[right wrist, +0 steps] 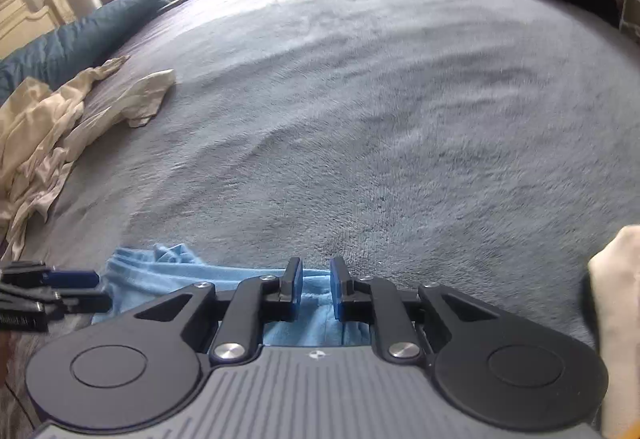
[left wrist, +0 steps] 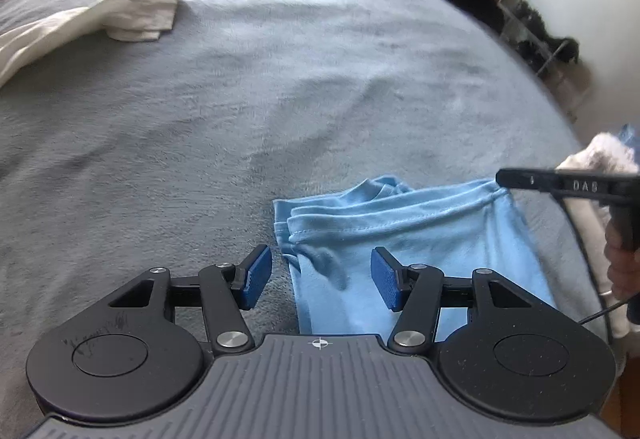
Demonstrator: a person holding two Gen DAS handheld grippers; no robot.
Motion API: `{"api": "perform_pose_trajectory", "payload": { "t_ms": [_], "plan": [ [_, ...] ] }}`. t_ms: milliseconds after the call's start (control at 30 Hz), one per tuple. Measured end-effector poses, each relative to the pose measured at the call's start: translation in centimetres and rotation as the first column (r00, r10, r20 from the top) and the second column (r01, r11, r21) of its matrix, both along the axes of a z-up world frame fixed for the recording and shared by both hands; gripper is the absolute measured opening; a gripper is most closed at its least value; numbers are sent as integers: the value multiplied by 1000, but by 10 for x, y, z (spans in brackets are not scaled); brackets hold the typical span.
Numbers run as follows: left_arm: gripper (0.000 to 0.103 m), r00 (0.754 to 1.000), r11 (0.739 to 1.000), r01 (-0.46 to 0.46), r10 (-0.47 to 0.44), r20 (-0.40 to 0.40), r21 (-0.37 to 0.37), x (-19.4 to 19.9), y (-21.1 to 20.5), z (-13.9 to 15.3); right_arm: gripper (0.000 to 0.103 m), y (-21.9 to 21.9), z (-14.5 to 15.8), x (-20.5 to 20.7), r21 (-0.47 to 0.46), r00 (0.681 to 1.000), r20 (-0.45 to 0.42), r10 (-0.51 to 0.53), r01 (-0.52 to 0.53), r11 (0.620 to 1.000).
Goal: Fold clothes
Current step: 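Close the right gripper on the shirt's edge while the left gripper grasps beside it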
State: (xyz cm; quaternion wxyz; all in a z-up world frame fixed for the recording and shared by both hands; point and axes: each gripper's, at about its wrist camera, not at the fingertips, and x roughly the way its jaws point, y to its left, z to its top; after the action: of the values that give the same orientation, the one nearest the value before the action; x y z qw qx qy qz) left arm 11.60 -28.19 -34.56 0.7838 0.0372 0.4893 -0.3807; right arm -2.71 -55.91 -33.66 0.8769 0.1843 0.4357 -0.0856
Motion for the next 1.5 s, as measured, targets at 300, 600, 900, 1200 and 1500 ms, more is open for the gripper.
{"api": "perform_pose_trajectory", "payload": {
  "t_ms": [300,600,900,1200,1500],
  "plan": [
    [53,995,996,92,-92,-36,-13,2,-39,-34,18,17,-14,4,96,994,-40,97,-93,991],
    [58,989,981,-102,82,-119,-168,27,15,-17,27,-14,4,-27,23,995,-14,-100,100,995],
    [60,970,985,-65,25,-243,-157,2,37,-49,48,-28,-31,-84,286,974,-166,-156,199,937],
    [58,962,959,-73,-4,-273,-273,40,7,-67,54,-51,-58,-41,479,980,-35,-193,186,858],
    [56,955,960,-46,-39,-295,-276,23,24,-65,48,-51,-74,-70,629,981,-43,-188,172,758]
  ]
}}
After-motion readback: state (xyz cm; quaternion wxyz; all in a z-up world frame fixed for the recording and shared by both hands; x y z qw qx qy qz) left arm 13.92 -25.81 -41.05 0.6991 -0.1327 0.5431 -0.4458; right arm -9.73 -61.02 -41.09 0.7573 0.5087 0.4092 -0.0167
